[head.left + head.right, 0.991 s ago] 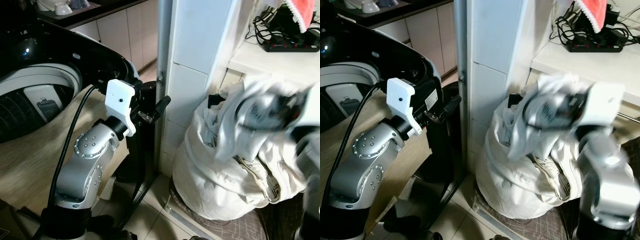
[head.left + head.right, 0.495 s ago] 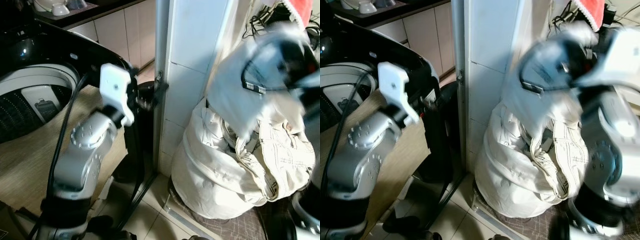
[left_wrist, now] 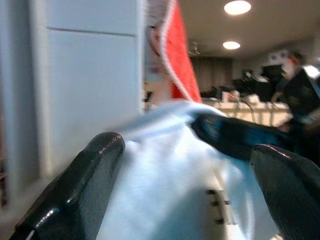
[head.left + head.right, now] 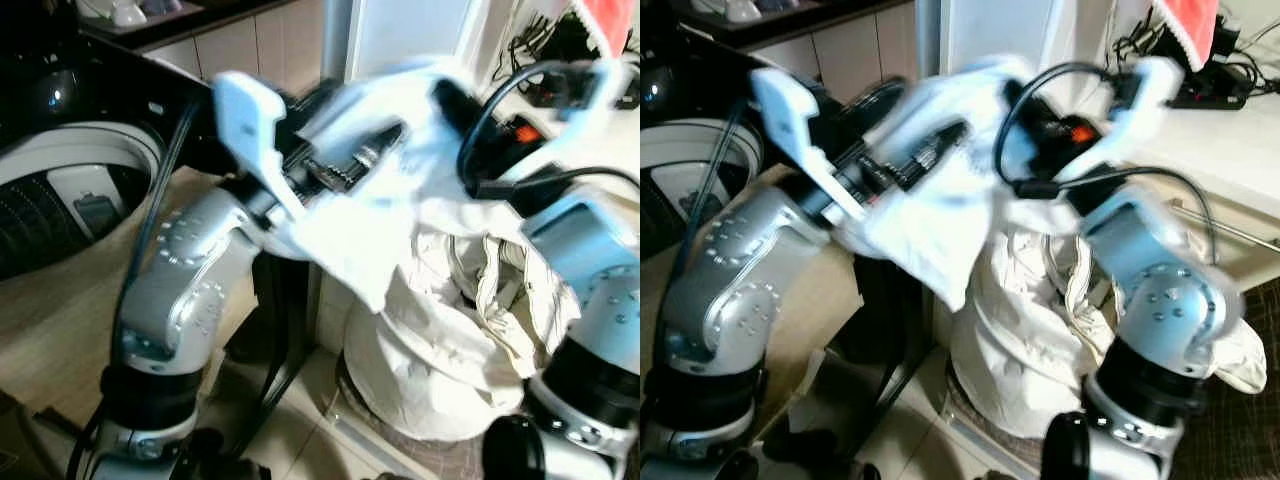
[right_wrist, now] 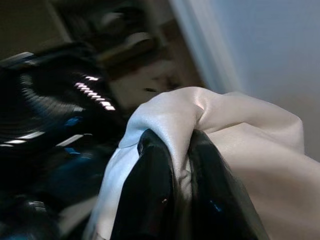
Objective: Clothes washing
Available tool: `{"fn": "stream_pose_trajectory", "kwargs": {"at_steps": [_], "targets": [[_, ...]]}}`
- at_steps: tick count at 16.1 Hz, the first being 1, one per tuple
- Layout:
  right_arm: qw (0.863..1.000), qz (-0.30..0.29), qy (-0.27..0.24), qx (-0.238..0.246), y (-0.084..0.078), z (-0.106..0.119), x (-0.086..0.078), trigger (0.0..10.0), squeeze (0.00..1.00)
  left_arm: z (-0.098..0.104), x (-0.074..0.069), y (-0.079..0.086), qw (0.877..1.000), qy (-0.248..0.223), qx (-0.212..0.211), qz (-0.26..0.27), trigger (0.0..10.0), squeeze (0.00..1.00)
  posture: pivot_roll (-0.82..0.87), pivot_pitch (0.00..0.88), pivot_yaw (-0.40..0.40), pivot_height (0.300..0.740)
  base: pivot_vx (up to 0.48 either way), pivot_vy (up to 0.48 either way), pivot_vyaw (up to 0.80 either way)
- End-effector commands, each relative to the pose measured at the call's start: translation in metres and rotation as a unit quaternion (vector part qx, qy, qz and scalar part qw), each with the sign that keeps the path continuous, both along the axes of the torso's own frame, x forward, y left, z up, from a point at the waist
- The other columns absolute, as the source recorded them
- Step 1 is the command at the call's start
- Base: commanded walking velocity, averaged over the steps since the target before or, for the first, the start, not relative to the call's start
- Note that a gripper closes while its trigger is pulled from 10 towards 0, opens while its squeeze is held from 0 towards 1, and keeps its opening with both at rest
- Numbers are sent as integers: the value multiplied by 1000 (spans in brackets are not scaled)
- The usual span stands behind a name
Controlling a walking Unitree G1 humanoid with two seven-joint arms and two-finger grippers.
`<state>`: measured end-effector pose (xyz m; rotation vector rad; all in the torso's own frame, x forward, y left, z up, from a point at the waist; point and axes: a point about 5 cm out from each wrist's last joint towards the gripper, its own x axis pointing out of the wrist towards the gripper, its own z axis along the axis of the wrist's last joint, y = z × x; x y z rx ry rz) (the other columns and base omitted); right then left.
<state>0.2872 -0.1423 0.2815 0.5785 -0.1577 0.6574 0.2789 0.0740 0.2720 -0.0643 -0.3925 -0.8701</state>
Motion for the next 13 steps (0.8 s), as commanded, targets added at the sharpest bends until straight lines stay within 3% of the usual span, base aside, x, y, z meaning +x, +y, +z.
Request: {"fn": "stream_pose_trajectory", "kwargs": {"at_steps": [1,3,4,7,10,11,12,13], "targets": [[1000,15,-15,12,1,8,-2,0,0,-5,-2,-2,1000,4,21,-8,10000,1000,-86,19,-57,740,0,0,0],[999,47,-12,22,6,8,-4,0,0,-7,1,-2,1000,10,23,18,10000,1000,-83,20,-66,740,0,0,0],[998,60,-10,25,9,7,-5,0,0,-10,2,-6,999,19,30,13,10000,0,-81,19,-66,740,0,0,0],[996,86,-13,36,15,9,-11,0,0,-23,16,-6,992,25,89,84,10000,0,-85,15,-56,740,0,0,0],[995,84,-16,47,14,12,-14,0,0,-21,18,-4,993,27,72,95,10000,0,-88,18,-48,740,0,0,0],[996,81,-15,46,14,11,-14,0,0,-18,17,-3,993,21,65,94,7059,0,-88,19,-45,740,0,0,0],[996,79,-13,48,13,11,-14,0,0,-16,18,-2,994,22,51,92,0,0,-87,22,-42,740,0,0,0],[996,78,-11,50,13,10,-15,0,0,-16,18,-1,994,23,45,94,0,0,-87,21,-40,740,0,0,0]]}}
